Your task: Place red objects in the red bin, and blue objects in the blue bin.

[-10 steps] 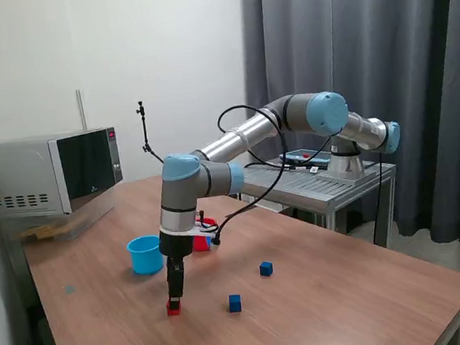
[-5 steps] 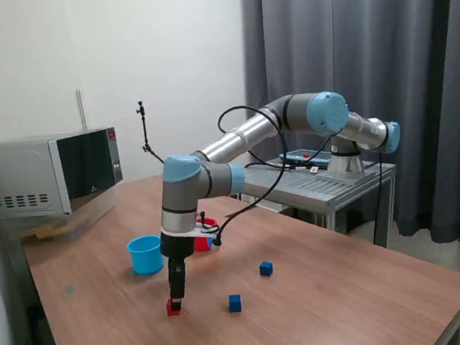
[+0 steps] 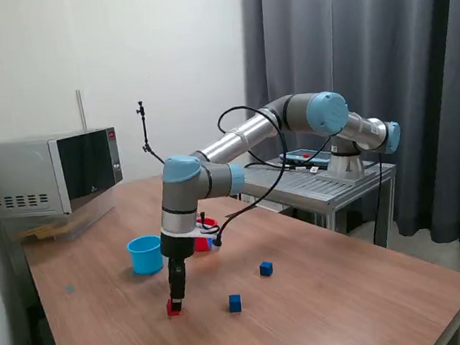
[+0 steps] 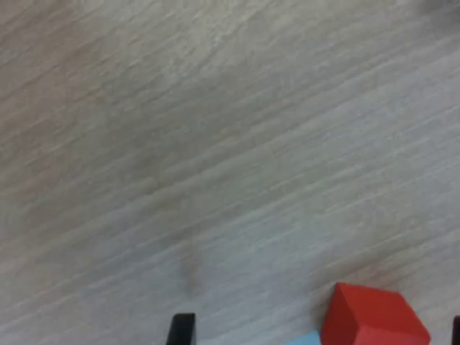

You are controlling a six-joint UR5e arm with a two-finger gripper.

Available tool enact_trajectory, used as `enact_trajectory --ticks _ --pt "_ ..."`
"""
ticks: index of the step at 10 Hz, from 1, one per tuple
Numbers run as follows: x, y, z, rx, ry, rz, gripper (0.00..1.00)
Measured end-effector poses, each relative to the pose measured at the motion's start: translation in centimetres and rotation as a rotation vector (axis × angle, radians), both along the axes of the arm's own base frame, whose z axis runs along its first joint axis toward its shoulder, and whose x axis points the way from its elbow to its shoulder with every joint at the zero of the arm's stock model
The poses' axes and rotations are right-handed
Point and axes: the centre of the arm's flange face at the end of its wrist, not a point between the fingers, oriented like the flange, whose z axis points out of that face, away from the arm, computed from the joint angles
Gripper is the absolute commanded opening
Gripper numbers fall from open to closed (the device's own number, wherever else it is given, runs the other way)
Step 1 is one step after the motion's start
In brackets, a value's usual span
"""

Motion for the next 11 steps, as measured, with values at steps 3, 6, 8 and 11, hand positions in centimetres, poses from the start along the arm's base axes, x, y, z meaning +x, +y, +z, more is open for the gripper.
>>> enact_trajectory --ticks 3,6,8,11 --pt "0.17 -0.01 -0.38 -0.001 -0.009 0.000 1.00" --pt "0.21 -0.01 -0.45 -0.002 -0.011 0.001 1.00" --pt "0.19 -0.01 -0.40 -0.002 -0.010 0.002 1.00" --pt "0.15 -0.01 -0.32 -0.001 -0.008 0.006 0.00"
